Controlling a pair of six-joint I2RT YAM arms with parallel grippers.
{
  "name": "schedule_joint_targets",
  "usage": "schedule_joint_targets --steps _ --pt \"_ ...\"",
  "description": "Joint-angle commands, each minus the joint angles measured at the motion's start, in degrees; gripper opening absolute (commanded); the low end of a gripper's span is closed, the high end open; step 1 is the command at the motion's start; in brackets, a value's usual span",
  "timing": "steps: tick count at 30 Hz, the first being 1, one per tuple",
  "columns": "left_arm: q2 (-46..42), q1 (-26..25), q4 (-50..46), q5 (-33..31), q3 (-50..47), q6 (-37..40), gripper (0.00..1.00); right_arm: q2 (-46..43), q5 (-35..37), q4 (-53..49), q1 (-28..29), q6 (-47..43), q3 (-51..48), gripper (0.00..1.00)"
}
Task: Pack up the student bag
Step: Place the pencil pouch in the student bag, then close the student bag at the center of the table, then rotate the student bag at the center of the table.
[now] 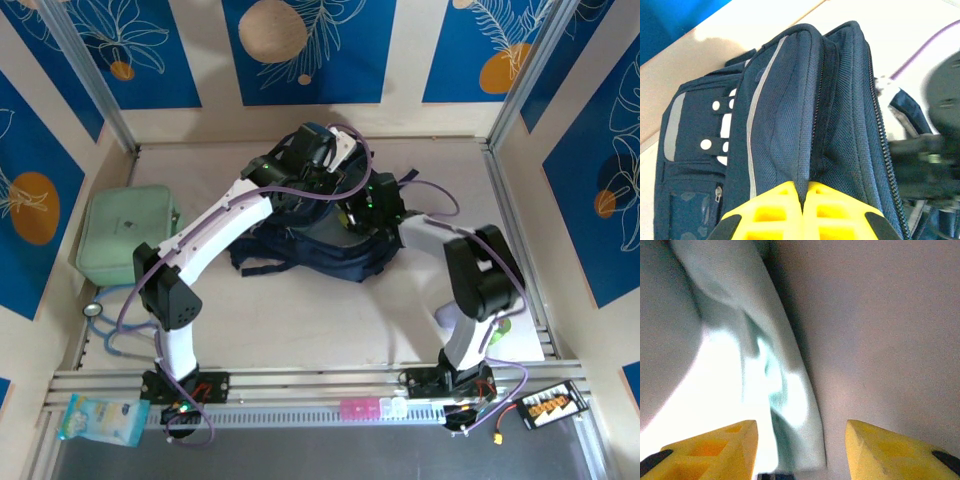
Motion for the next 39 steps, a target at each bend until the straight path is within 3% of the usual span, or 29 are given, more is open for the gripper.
schedule_joint_targets --steps 1,6,7,9,12,14,17,24,28,32,39 --pt "-1.52 -0.27 7.07 4.08 0.59 -1.48 0.00 -8.72 -3.23 -5.62 -3.31 2.68 -3.64 0.51" --pt "-2.11 -0.27 9.05 12.46 -3.49 -3.47 0.00 -24.81 6.09 -24.45 -7.79 -0.58 -6.45 0.58" --pt "-2.19 -0.32 9.51 14.96 -4.42 -4.08 0.04 -28.18 9.41 -27.91 -8.51 -1.63 -6.86 0.60" --pt "-2.53 -0.32 10.58 19.22 -6.69 -5.19 0.17 -33.69 14.56 -32.41 -9.61 -3.60 -7.50 0.64" --pt "-3.97 -0.24 13.59 22.26 -11.96 -8.34 0.45 -39.51 18.82 -33.96 -11.07 -8.90 -8.10 0.66" --pt "-5.54 -0.23 15.59 20.20 -16.06 -11.22 0.61 -40.44 19.81 -34.19 -11.59 -14.81 -7.35 0.68" --pt "-8.55 0.57 17.11 15.63 -22.00 -15.29 0.77 -37.81 20.90 -37.63 -11.72 -20.86 -4.78 0.70" --pt "-18.09 9.50 19.23 14.15 -40.10 -32.00 0.83 -32.90 18.74 -36.68 -8.58 -25.46 -4.46 0.75" --pt "-22.64 17.68 23.93 21.74 -52.03 -43.67 0.82 -31.36 18.10 -33.45 -5.24 -27.11 -4.46 0.79" --pt "-24.62 22.53 33.60 28.50 -61.20 -52.24 0.82 -29.62 17.56 -31.20 -2.79 -28.53 -3.64 0.83" --pt "-19.60 27.68 46.36 34.86 -65.05 -60.54 0.79 -27.49 17.21 -31.15 -0.32 -28.59 -2.80 0.84"
